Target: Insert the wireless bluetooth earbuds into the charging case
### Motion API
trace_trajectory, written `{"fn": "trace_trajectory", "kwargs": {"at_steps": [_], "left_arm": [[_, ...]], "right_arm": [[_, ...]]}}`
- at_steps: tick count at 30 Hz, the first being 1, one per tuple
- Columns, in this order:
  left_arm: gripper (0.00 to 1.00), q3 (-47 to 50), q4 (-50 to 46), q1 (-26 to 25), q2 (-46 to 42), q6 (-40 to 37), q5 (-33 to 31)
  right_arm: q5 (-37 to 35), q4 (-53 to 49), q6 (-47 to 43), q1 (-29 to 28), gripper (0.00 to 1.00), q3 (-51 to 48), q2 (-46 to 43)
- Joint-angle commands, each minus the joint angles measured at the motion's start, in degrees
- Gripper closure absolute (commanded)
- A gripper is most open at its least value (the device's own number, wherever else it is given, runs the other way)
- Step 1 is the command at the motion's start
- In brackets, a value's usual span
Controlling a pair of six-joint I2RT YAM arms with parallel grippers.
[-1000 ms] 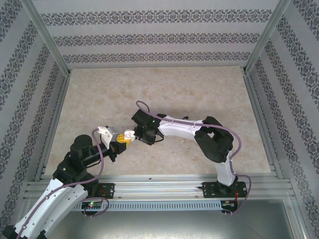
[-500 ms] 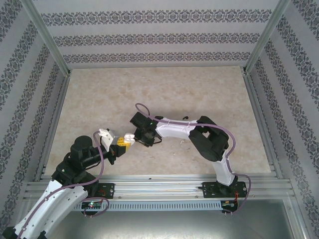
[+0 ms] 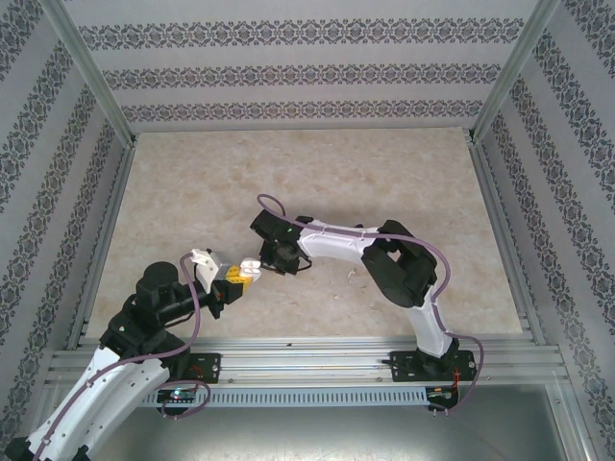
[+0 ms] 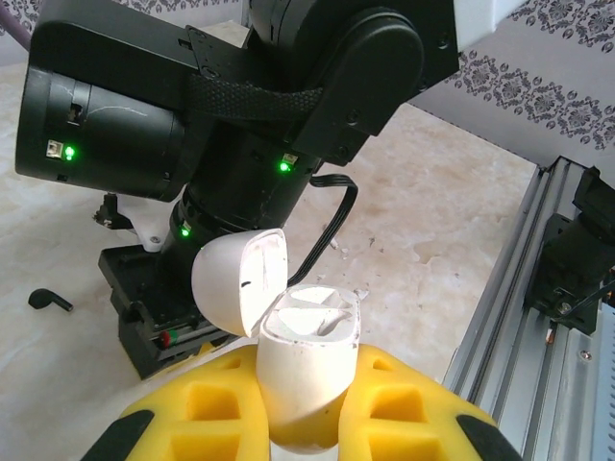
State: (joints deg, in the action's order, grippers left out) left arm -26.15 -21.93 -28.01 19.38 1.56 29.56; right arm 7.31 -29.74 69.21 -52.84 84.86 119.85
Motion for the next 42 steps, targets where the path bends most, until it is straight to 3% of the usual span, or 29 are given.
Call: {"fn": "trace_trajectory", "kwargs": {"at_steps": [1, 14, 19, 25, 33, 42], "left_arm": [[1.00, -0.05, 0.33, 0.56, -0.75, 0.84, 1.05], [1.00, 0.66, 3.35, 0.59, 1.22, 2.27, 1.22], [1.00, 0.77, 6.78, 0.56, 3.99, 3.77, 0.90], [1.00, 0.66, 13.92, 0.58, 9.97, 6.24, -0.07], [1.00, -1.78, 27.71, 0.54, 25.70, 9.68, 0.10], [1.00, -6.91, 34.78, 0.97, 39.33, 8.92, 0.82]], "right_arm": [[-0.66, -6.48, -5.94, 1.37, 0.86, 0.50, 0.50], [1.17, -15.71, -21.07, 6.90, 0.86, -3.64, -10.16], [-0.41, -19.44, -25.41, 11.94, 0.84, 0.96, -13.55], [-1.76, -22.60, -30.14, 20.37, 0.79, 11.08, -11.58], [-8.16, -22.56, -38.17, 28.51, 0.72, 34.64, 3.51], [-7.30, -17.05, -35.43, 35.33, 0.62, 65.80, 27.81]]}}
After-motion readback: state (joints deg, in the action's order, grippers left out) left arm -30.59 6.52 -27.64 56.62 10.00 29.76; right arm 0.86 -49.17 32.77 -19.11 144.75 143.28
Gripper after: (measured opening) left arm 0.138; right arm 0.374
